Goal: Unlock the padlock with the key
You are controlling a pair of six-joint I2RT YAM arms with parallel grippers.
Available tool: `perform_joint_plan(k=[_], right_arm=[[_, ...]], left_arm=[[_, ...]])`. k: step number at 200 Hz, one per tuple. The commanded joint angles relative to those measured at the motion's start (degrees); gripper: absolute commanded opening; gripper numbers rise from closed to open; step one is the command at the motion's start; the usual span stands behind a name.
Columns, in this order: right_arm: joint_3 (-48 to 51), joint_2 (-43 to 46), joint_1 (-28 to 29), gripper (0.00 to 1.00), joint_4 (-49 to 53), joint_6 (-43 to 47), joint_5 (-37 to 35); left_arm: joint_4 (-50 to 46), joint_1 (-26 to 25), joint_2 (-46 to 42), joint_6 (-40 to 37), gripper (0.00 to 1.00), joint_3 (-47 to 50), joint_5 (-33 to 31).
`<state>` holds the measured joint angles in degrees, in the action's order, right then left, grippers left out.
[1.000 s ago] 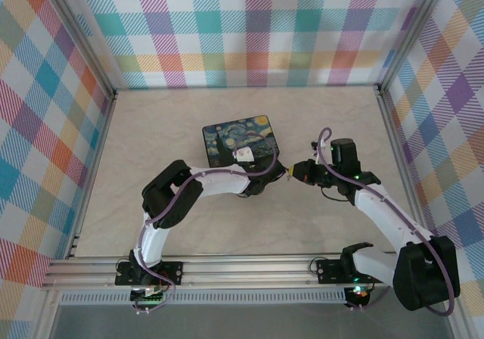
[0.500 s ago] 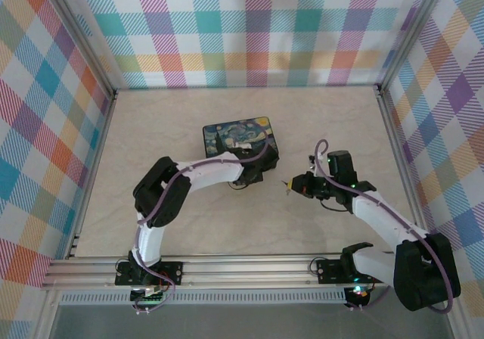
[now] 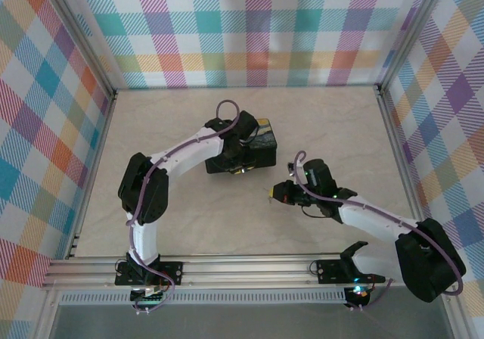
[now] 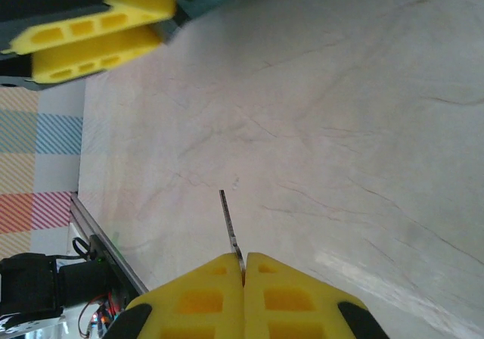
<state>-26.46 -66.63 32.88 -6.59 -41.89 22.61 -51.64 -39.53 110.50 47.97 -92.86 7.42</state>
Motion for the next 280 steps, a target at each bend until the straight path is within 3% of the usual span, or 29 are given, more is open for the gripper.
perform_joint_plan(k=[1,34,107,181,280], right_arm=[[-1.04,-0.72,2.58,0.00,-8.36,-2.41,-5.44],[0.87,-3.60,4.23,0.00,-17.26,-6.03,-8.93],[2.41,-4.59,4.82,0.00,-23.32,-6.46,-10.87],[7.98,-3.07,4.85,0.00,-28.54,-5.32,-9.94],[6.32,-8.85,5.35,0.00,-38.24,-3.55,-8.67]], left_arm=[[-3.21,1.19,-2.25,3.42,0.07,-2.64,10.28],[-4.99,2.25,-1.73,5.16,0.06,-4.87,13.80],[-2.13,3.36,-2.72,10.35,0.05,-3.60,19.33],[-1.16,4.11,-3.79,11.66,0.05,-2.71,19.81],[0.65,4.62,-4.56,12.72,0.04,-1.05,20.62]])
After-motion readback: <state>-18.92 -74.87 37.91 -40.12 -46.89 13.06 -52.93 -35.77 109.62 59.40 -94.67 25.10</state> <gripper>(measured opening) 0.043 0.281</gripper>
